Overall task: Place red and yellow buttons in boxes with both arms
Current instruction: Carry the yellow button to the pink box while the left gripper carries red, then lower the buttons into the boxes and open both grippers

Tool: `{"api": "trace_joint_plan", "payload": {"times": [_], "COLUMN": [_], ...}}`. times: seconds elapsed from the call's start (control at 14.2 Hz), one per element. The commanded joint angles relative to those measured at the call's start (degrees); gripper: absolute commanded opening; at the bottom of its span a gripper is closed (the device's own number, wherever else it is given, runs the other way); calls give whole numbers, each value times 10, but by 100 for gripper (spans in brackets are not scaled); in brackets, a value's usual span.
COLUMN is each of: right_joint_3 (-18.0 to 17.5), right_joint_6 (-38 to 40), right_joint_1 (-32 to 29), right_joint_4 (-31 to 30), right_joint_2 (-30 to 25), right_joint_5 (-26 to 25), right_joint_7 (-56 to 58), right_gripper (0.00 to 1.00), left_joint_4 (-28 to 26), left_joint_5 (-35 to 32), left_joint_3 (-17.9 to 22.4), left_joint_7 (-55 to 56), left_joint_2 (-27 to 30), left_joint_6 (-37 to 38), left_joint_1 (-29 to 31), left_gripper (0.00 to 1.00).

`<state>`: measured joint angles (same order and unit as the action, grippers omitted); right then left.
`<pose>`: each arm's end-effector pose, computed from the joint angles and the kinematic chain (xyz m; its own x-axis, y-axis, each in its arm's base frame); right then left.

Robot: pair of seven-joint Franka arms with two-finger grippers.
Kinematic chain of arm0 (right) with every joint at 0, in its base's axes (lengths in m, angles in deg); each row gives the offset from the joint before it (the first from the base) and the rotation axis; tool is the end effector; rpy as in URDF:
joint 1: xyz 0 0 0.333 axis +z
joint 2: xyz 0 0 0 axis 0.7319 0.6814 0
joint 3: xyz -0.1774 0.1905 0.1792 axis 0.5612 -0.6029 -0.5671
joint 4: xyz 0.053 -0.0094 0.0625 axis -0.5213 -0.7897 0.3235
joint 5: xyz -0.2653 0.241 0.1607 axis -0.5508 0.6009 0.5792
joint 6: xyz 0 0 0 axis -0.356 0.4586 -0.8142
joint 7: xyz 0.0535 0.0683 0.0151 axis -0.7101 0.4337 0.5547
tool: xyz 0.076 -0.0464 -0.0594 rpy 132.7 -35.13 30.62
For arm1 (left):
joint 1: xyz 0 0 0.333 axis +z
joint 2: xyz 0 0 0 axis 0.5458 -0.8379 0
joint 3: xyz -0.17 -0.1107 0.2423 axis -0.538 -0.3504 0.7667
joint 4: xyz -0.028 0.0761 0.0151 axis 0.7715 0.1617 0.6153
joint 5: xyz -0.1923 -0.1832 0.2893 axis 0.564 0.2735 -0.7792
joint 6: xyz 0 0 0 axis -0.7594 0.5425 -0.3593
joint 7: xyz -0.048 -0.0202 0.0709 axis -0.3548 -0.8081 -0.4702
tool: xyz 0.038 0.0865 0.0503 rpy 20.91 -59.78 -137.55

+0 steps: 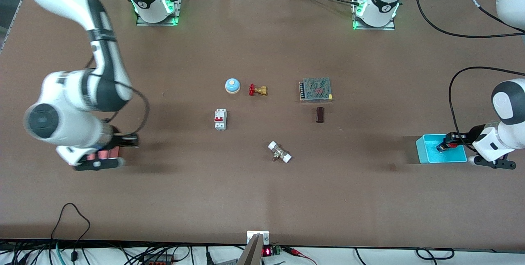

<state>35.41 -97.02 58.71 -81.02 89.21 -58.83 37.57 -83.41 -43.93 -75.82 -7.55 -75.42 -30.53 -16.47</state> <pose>0.7033 0.0254 0.3499 0.9931 0.0832 -0.0828 0.0860 -0.9958 0.0303 0.6698 0.1737 0.2831 0.9913 -0.0935 -0.0925 -0.0881 -0.9943 0.0606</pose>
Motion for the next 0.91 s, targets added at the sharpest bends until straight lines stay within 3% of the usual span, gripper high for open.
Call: {"api": "trace_joint_plan", "payload": {"times": [0.0, 0.28, 0.49, 0.84], "right_joint_3": [-10, -9, -7, -6], "right_joint_6": [-1, -34, -55, -96], "right_joint_1": [-61, -79, -82, -101], "right_joint_4": [6, 8, 8, 15], "right_joint_2": [24, 54, 68, 102], "right_joint_5": [-27, -44, -53, -54], "right_joint_7": [67, 97, 92, 97], "right_gripper": [0, 0, 0, 0], "left_joint_4": [18, 19, 16, 21], "left_joint_5": [-8, -7, -7, -7], "left_joint_3": [-3, -3, -3, -5], "left_joint_7": [-14, -13, -13, -6], "left_joint_2": [-27, -36, -38, -30], "left_joint_6": [-15, -19, -30, -28], "left_joint_1": [10, 9, 9, 4], "left_gripper": [27, 32, 49, 65]}}
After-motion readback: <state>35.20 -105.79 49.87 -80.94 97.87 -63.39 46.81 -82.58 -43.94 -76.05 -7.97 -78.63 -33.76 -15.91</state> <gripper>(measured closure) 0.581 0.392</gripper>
